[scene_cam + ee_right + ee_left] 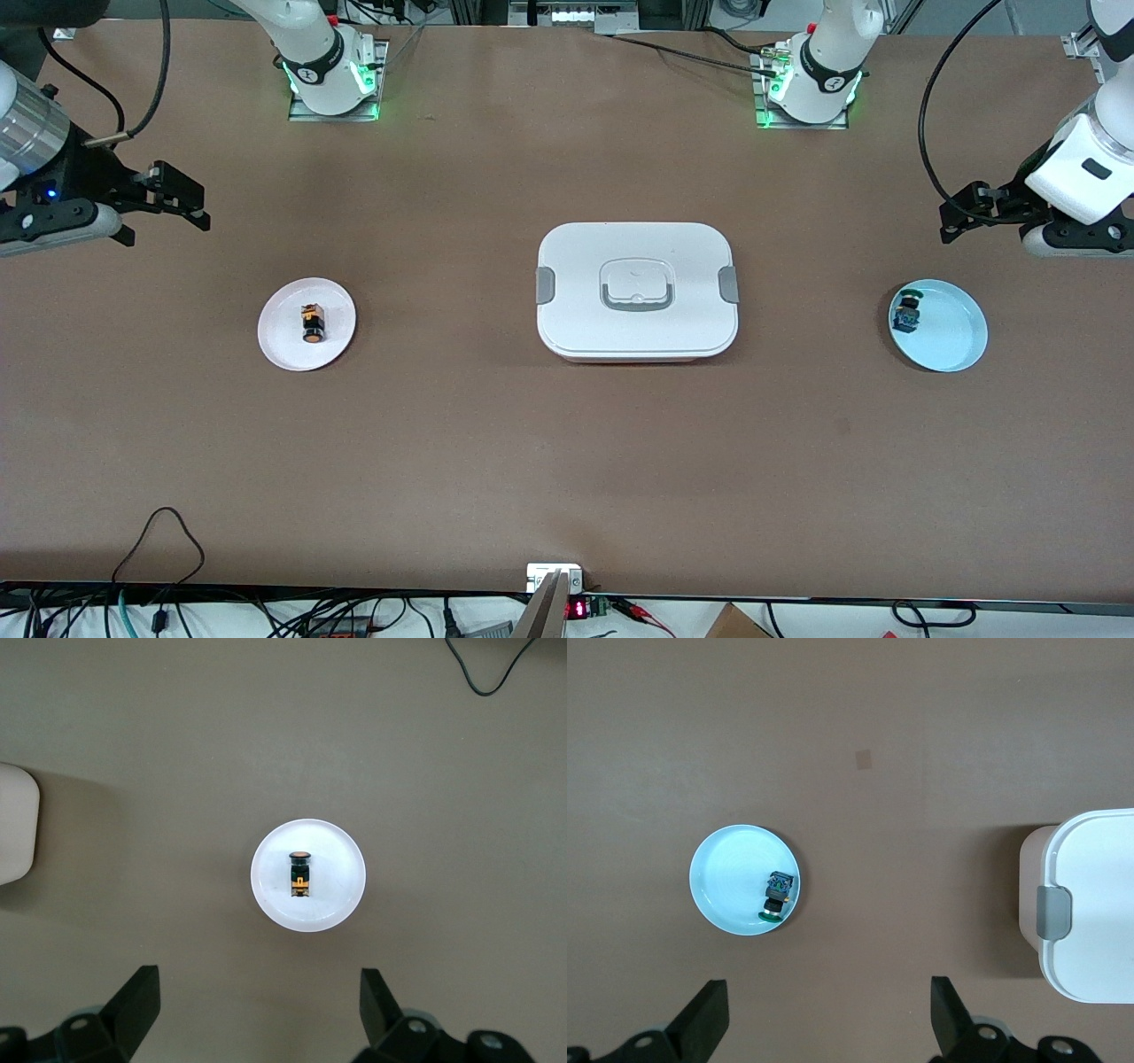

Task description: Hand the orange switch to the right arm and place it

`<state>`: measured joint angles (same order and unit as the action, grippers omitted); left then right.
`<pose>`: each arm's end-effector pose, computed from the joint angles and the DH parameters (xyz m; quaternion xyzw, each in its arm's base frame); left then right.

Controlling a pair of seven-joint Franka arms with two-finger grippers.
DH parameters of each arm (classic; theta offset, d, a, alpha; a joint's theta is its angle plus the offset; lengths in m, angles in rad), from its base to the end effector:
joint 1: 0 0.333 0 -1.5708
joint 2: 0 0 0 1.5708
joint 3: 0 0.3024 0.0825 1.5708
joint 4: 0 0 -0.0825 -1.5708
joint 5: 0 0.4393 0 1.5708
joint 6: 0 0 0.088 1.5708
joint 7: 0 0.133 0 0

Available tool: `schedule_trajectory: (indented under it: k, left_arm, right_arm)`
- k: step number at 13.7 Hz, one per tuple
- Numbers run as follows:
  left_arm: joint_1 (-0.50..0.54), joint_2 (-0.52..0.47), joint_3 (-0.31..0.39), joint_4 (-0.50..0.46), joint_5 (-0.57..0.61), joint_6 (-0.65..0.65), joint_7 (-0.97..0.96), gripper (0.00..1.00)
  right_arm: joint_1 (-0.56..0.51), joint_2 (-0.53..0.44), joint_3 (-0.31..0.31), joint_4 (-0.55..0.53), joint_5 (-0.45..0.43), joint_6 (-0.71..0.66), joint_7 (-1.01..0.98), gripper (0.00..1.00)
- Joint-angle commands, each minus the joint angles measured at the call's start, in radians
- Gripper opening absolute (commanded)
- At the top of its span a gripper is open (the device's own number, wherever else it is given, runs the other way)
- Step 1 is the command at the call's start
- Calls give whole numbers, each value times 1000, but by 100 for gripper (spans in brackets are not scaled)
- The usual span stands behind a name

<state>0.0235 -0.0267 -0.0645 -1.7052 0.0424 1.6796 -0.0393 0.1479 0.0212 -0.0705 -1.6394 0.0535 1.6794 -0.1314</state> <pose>0.6079 -0.0201 0.5395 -0.9998 0.0031 -0.0014 0.0219 0.6219 0.0551 0.5452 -0.9944 -0.1016 -0.0101 0.0256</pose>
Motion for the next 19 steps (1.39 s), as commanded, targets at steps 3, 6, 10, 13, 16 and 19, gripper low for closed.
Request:
schedule_trajectory:
  k: [3, 6, 10, 13, 16, 19]
  left_arm:
    - [-2, 21, -8, 41, 27, -27, 1, 100]
    - [-4, 22, -8, 41, 27, -27, 1, 100]
    - [-2, 21, -6, 41, 27, -35, 1, 100]
    - [-1, 21, -5, 50, 25, -40, 1, 100]
    - [6, 22, -5, 50, 27, -40, 3, 100]
    - [0, 22, -5, 50, 27, -40, 3, 100]
  right_arm:
    - [-7, 28, 2, 35, -17, -21, -5, 100]
    - [-14, 37, -9, 35, -4, -17, -51, 100]
    - [-4, 34, -8, 38, 0, -24, -45, 100]
    - [1, 33, -6, 41, 0, -24, -45, 100]
    - [-2, 33, -5, 41, -1, -24, -50, 100]
    - [-2, 31, -6, 41, 0, -24, -51, 100]
